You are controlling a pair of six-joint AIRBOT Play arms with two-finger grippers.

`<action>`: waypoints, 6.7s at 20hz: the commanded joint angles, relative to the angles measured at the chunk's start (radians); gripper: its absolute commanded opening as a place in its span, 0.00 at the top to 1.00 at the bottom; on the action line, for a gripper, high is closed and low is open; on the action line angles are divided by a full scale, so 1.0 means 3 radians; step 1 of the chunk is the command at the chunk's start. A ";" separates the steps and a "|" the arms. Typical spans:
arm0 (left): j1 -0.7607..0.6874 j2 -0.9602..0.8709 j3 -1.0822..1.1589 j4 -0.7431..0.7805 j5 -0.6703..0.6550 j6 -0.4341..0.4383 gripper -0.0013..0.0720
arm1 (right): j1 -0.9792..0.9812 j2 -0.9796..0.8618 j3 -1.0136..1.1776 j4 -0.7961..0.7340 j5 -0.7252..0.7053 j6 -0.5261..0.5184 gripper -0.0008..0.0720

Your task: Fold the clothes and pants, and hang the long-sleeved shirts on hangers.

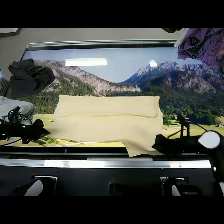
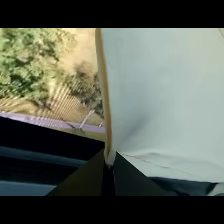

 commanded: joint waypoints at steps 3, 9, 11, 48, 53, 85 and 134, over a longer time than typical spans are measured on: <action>-0.0251 0.0239 -0.0042 0.0276 0.0369 -0.0263 0.97 | 0.0003 0.0483 0.0116 -0.0345 0.0019 0.0254 0.95; -0.0387 -0.0183 0.0292 0.0277 0.1125 -0.0228 0.97 | 0.0004 -0.0759 0.0754 -0.0177 -0.0769 -0.0348 0.95; -0.0483 -0.0423 0.0439 0.0275 0.1316 -0.0195 0.97 | 0.0004 -0.1221 0.0978 -0.0141 -0.0996 -0.0493 0.95; -0.0762 -0.1909 0.2468 0.0398 0.1165 -0.0184 0.17 | -0.1199 -0.3585 0.2271 0.0964 -0.0122 -0.1987 0.03; -0.0762 -0.1909 0.2468 0.0399 0.1119 -0.0221 0.19 | -0.1081 -0.3826 0.2271 0.1002 -0.0285 -0.2108 0.03; -0.3815 -0.3913 0.3855 -0.2344 0.2444 -0.0718 0.97 | -0.0687 -0.2193 0.3793 -0.0337 0.0791 -0.0472 0.95; -0.0790 -0.1865 0.4163 0.1087 -0.0703 -0.0402 0.96 | 0.1858 -0.3679 0.3793 -0.0055 -0.1512 0.1169 0.35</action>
